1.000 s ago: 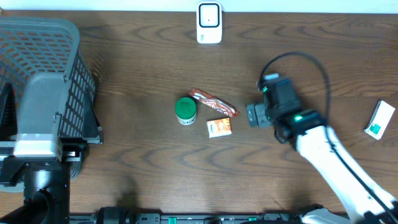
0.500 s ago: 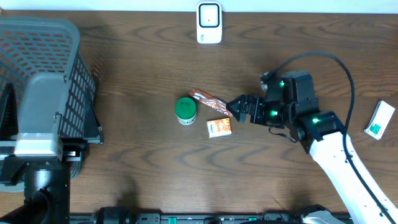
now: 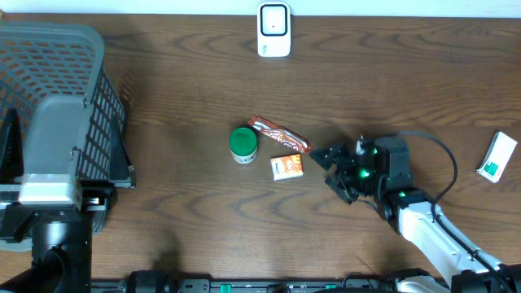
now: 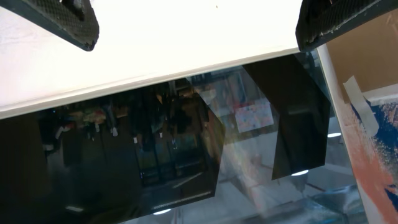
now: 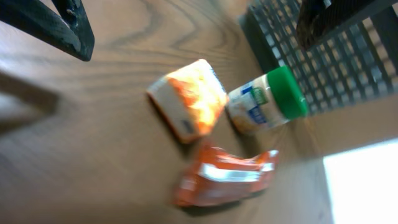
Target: Scan the item barcode
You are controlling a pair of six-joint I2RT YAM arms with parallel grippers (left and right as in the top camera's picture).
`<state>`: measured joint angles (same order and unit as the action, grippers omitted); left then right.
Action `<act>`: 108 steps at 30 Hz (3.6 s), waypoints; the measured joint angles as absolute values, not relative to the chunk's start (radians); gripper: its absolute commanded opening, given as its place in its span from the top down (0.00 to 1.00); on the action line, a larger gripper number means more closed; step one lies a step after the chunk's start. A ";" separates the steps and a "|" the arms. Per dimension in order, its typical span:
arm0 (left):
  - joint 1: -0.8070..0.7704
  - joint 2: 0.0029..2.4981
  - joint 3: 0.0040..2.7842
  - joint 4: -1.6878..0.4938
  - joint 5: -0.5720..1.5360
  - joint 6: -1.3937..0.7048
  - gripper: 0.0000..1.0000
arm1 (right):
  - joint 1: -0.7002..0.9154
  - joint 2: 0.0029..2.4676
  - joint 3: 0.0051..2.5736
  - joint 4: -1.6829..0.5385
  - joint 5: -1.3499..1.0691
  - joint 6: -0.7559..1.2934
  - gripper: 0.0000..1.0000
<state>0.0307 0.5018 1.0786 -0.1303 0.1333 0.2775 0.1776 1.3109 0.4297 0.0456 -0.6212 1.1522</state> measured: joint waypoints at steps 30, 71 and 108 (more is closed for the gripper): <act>0.031 0.502 1.078 -0.130 0.133 0.278 0.01 | 0.273 1.801 0.481 0.701 -0.633 1.619 0.15; 0.031 0.502 1.078 -0.135 0.133 0.278 0.01 | 0.298 1.794 0.559 0.510 -0.377 0.709 0.99; 0.031 0.502 1.078 -0.140 0.133 0.278 0.01 | 0.126 1.361 0.545 -0.021 -0.312 0.345 0.01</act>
